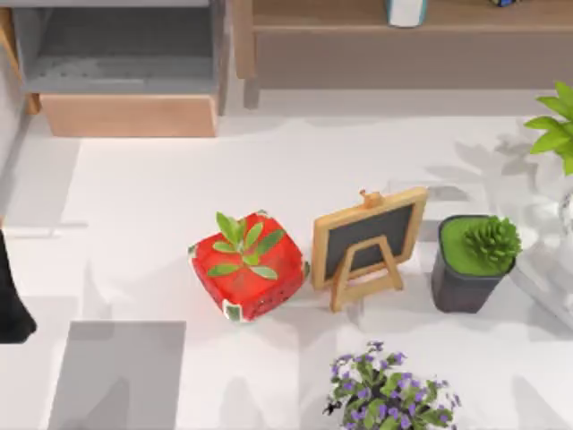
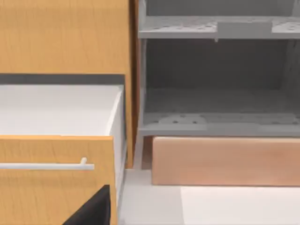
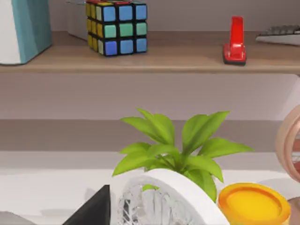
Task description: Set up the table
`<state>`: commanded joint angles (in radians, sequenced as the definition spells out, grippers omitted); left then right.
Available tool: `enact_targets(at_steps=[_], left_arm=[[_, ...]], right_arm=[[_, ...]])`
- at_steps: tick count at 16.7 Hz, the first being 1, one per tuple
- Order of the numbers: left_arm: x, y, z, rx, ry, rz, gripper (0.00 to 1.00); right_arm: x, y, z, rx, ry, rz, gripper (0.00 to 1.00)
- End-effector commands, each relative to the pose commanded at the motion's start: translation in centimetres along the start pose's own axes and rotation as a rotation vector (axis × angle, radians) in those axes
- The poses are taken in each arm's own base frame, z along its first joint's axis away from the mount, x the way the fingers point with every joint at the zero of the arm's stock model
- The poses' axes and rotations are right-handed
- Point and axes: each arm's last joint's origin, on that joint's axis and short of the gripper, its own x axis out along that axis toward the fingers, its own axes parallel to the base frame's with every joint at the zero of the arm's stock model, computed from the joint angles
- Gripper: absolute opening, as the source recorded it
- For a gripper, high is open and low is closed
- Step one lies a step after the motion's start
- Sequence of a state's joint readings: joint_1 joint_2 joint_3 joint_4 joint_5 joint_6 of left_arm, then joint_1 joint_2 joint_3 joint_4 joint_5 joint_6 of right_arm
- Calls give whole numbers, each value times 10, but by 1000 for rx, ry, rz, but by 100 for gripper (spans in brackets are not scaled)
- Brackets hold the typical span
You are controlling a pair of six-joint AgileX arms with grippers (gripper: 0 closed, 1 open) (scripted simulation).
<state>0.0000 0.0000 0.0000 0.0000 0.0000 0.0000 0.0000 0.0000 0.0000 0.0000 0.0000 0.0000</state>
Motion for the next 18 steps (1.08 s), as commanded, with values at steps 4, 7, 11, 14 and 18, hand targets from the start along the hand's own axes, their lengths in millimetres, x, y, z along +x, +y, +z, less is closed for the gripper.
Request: enact_targets(at_steps=[4, 7, 11, 14, 18], left_arm=[[0, 2, 6, 14, 21, 15, 100], [2, 8, 30, 67, 103, 63, 100], [22, 22, 89, 163, 296, 127, 100], [63, 43, 141, 228, 479, 146, 100], [152, 89, 183, 280, 745, 110, 100]], right_arm=[[0, 0, 0, 0, 0, 0, 100], [0, 0, 0, 0, 0, 0, 100], [0, 0, 0, 0, 0, 0, 100], [0, 0, 0, 0, 0, 0, 100], [0, 0, 0, 0, 0, 0, 100]])
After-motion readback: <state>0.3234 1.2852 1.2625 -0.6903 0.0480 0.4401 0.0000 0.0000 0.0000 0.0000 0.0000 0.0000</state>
